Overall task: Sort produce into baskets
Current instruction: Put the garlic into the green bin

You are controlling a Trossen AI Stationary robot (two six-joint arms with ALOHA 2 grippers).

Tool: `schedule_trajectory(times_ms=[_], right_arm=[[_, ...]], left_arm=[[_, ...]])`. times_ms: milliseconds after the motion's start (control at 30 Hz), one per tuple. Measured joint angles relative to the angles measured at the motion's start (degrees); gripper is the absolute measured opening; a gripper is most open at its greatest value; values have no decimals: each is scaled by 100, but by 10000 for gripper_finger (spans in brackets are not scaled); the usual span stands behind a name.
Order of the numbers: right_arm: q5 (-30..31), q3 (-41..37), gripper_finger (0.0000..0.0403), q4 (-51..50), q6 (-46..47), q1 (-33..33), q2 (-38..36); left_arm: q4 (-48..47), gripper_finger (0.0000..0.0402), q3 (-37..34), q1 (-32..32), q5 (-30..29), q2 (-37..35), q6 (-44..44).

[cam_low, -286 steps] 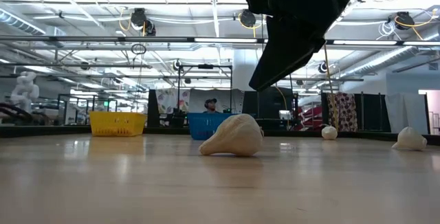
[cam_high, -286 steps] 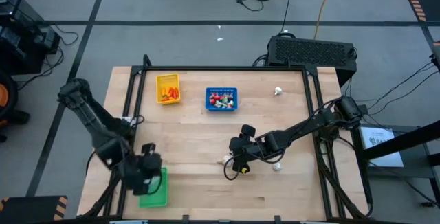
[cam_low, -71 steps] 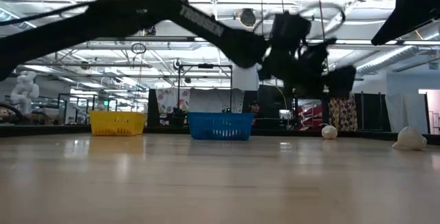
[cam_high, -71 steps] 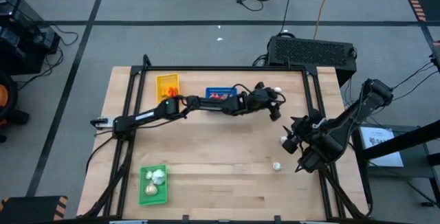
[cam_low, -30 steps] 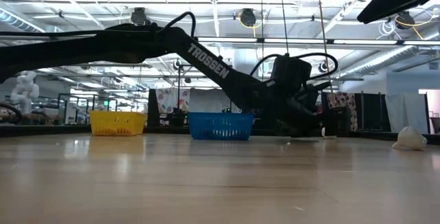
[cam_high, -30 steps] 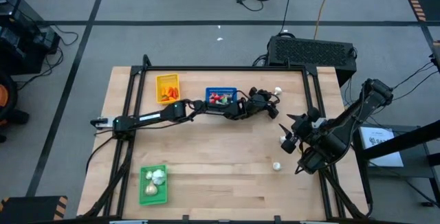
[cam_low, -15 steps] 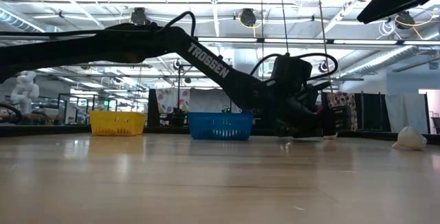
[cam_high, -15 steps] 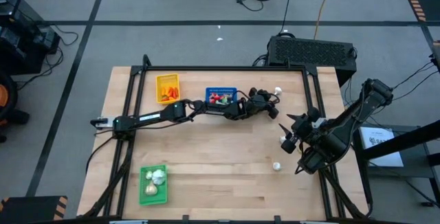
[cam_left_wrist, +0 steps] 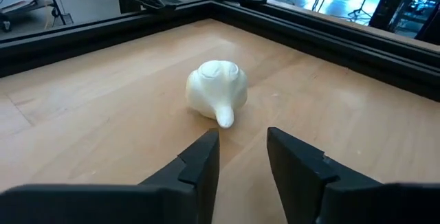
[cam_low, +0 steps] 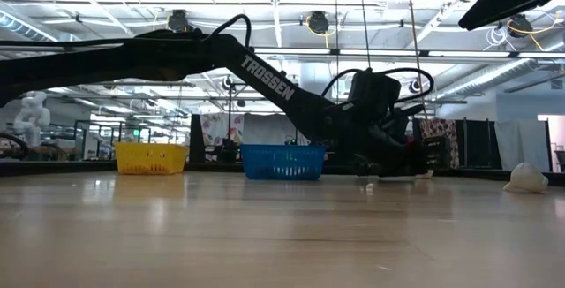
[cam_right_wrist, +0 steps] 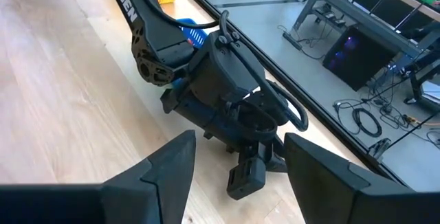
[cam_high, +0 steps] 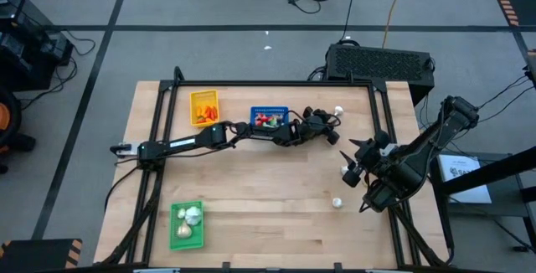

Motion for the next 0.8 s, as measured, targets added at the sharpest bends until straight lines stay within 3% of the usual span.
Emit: schedule_trajectory(times_ms=[567, 800], right_arm=[[-2, 0, 212, 33, -42, 0, 0], [-2, -2, 212, 130, -36, -41, 0]], left_arm=[[-42, 13, 0, 0, -43, 0, -17], [-896, 4, 9, 2, 124, -181, -325]])
